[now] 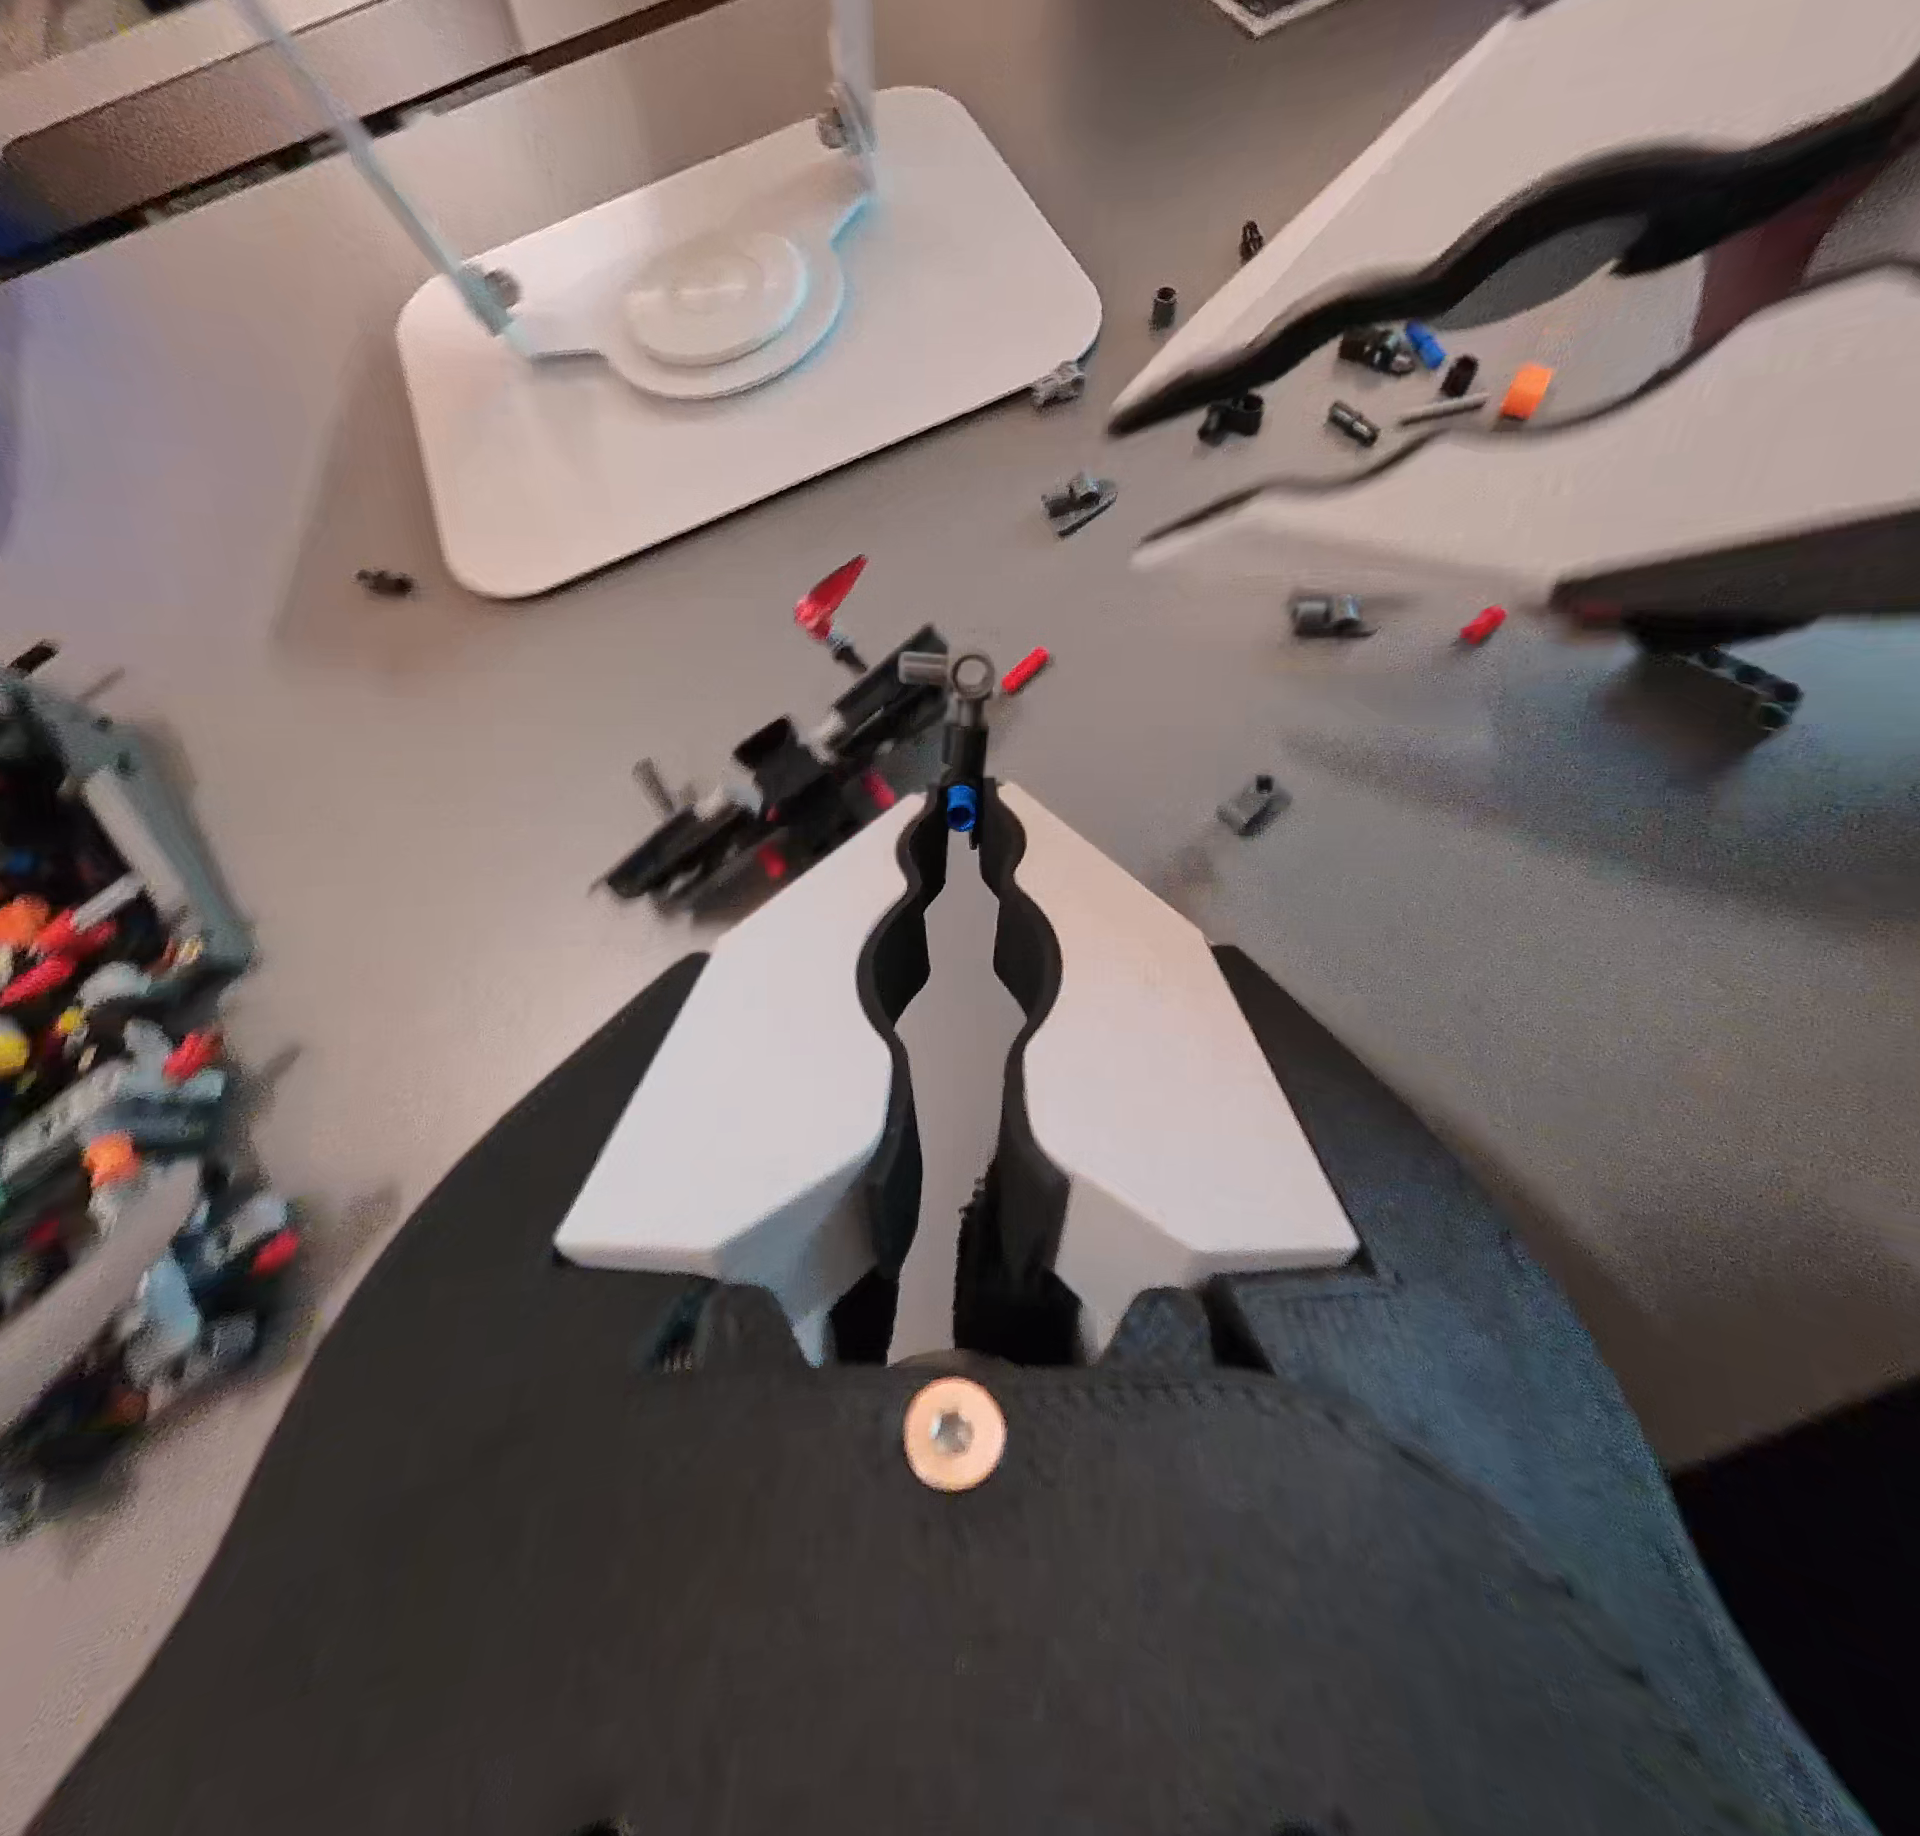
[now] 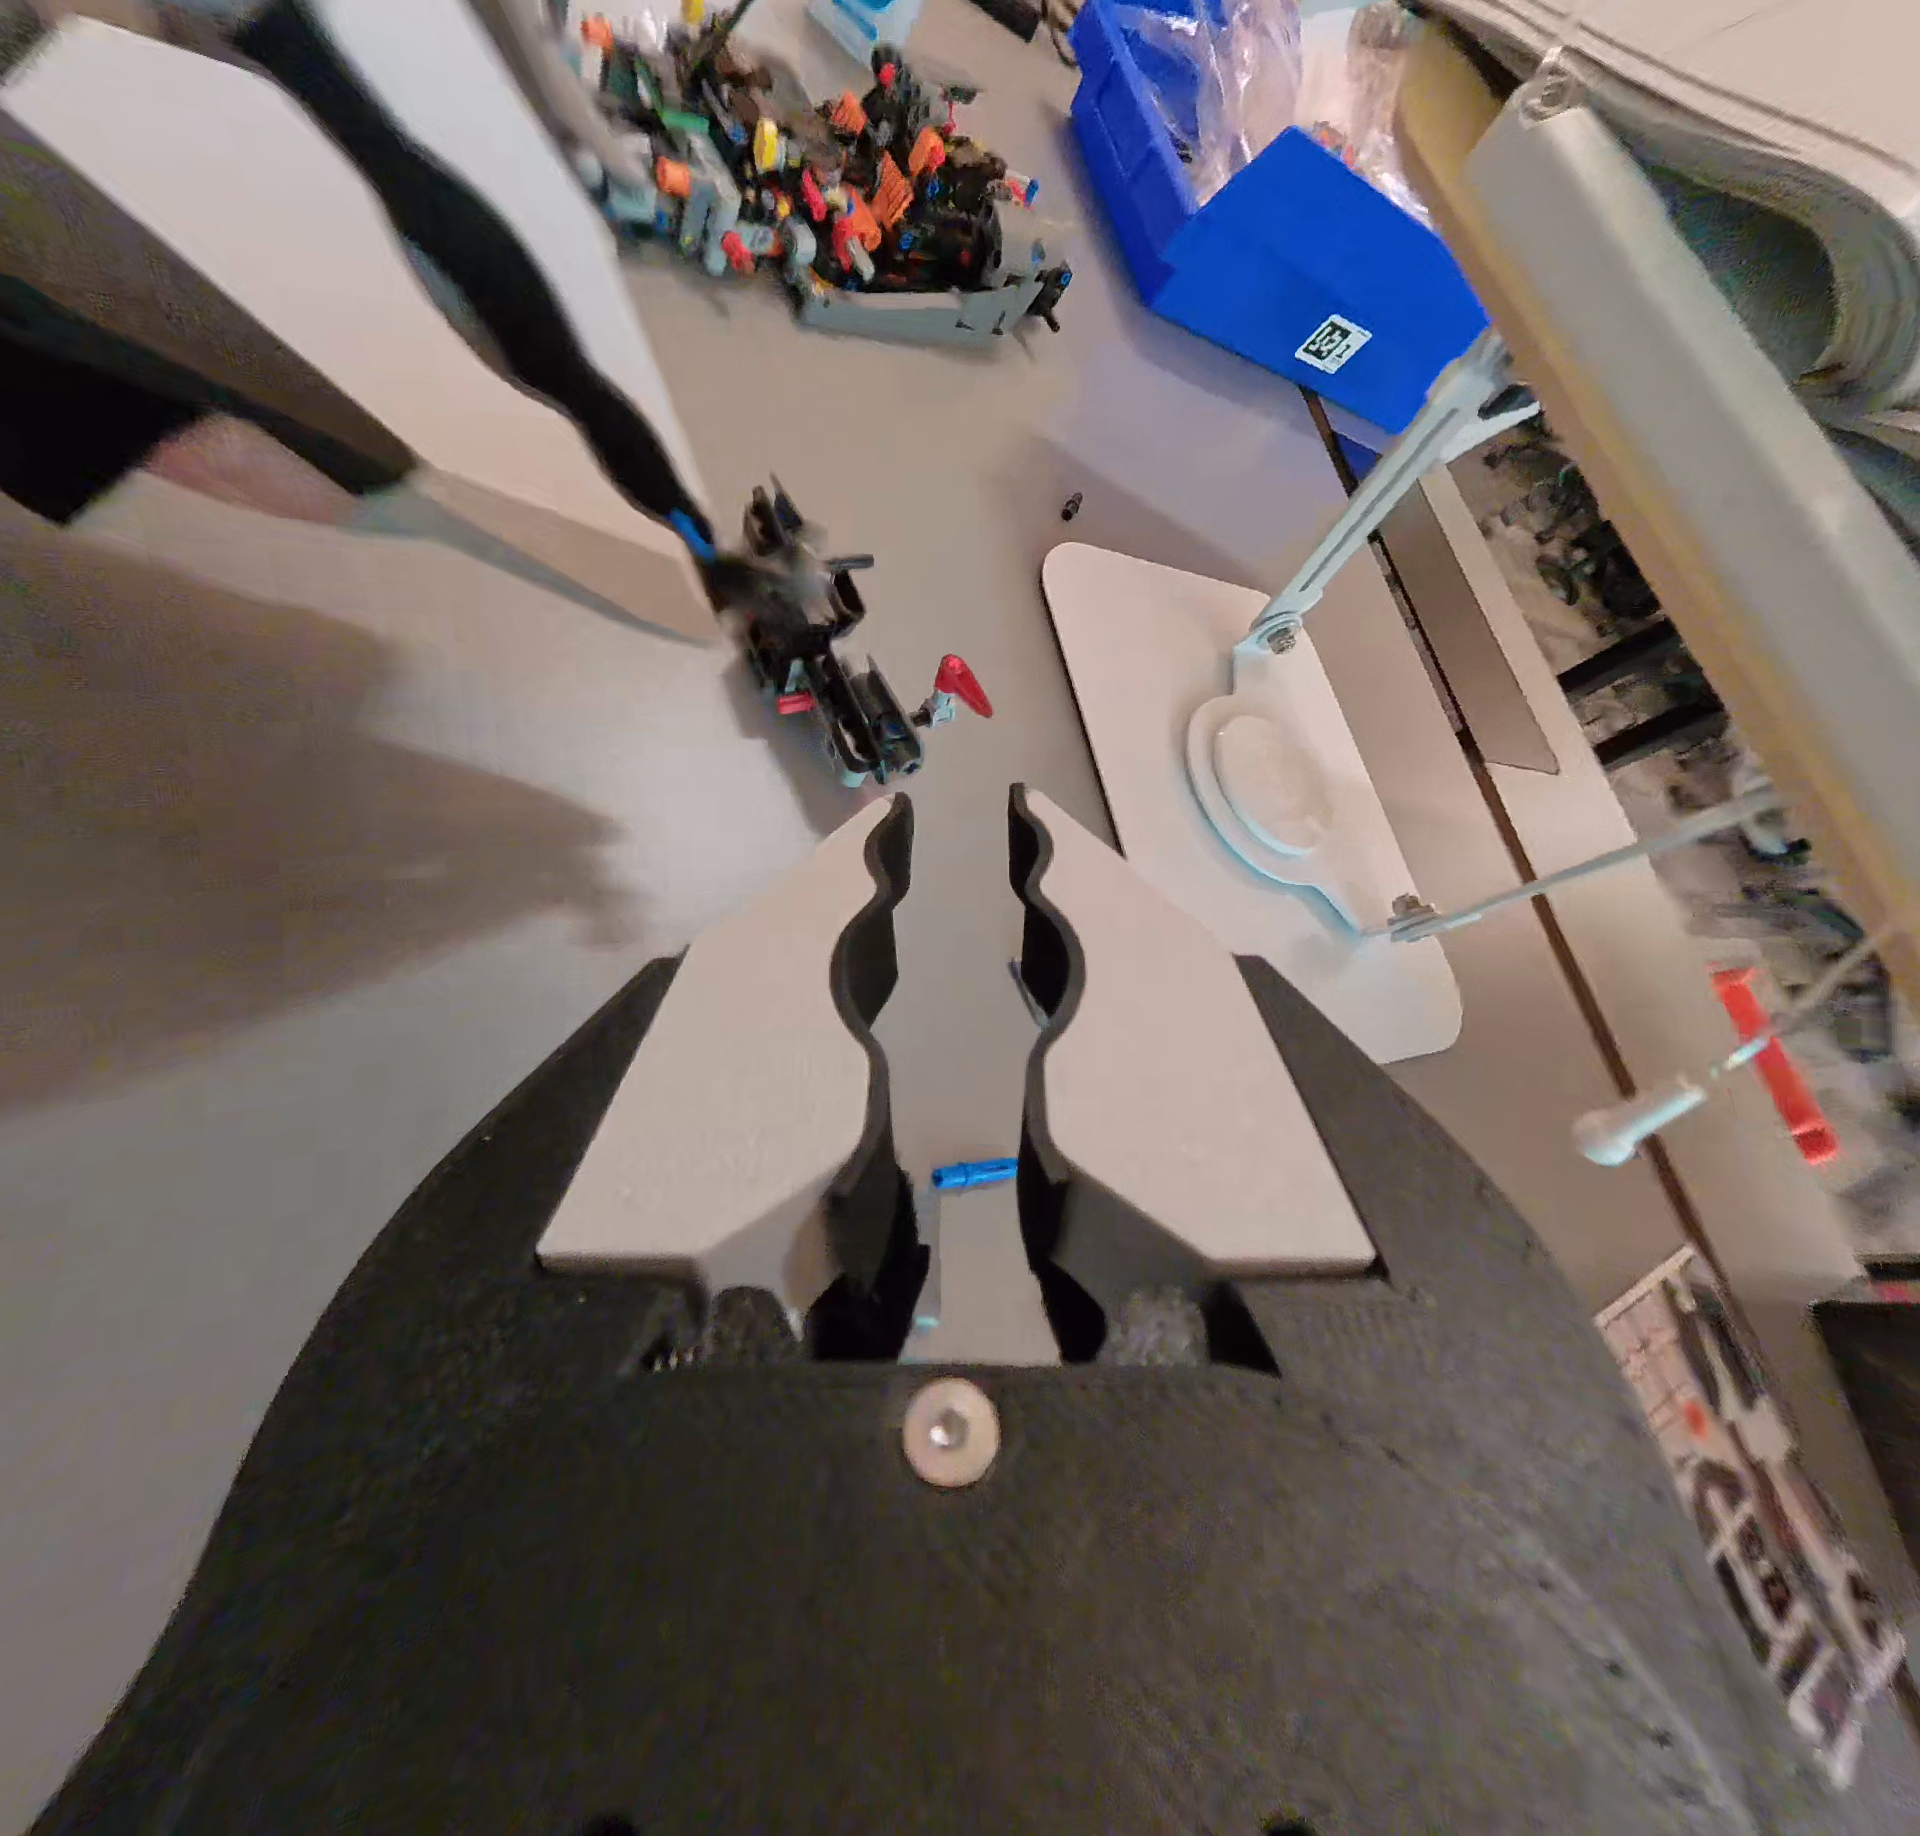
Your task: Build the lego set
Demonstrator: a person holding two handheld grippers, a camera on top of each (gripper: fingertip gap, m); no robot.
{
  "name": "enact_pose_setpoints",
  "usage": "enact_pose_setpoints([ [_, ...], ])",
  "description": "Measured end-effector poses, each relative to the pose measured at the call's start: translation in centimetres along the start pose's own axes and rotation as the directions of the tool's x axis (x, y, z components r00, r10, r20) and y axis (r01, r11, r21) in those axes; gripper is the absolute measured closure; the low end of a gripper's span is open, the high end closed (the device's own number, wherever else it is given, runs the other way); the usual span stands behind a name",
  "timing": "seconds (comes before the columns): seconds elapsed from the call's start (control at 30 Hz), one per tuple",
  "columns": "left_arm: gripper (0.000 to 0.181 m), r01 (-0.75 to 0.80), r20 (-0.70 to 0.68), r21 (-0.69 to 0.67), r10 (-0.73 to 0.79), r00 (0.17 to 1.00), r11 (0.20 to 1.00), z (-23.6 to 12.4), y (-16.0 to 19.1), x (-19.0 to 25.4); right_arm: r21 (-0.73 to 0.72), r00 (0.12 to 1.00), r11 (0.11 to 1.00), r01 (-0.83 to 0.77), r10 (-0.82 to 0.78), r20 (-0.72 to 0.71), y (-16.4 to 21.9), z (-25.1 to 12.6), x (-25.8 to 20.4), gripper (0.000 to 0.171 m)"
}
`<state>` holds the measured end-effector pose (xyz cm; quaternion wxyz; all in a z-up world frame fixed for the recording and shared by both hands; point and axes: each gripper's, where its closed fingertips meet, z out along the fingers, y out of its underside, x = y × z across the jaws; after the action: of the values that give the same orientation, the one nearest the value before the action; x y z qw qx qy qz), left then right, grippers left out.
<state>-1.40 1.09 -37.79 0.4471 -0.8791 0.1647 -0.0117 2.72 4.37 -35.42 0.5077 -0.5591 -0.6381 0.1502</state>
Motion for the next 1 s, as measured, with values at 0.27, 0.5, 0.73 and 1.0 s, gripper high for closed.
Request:
enact_pose_setpoints([
  [0.27,0.177,0.199,0.029,0.138,-0.205,0.978,0.970,-10.5,3.2,-2.8,0.010,0.974,0.976,-0.218,0.218,-0.064,-0.1,-7.9,0.6,0.155],
  [0.5,0.177,0.339,0.099,0.183,-0.360,0.928,0.923,-19.1,10.8,-3.9,0.120,0.882,0.874,-0.471,0.464,0.082,-4.3,-9.2,-5.6,0.153],
  [0.73,0.177,0.394,0.104,0.255,-0.430,0.897,0.883,-22.7,14.5,-4.1,0.266,0.902,0.863,-0.430,0.395,0.176,-6.8,-7.8,-10.1,0.157],
  [1.0,0.177,0.313,0.033,0.298,-0.338,0.941,0.902,-22.5,14.9,-2.6,0.253,0.997,0.967,-0.035,0.015,0.082,-7.3,-6.2,-14.3,0.158],
])
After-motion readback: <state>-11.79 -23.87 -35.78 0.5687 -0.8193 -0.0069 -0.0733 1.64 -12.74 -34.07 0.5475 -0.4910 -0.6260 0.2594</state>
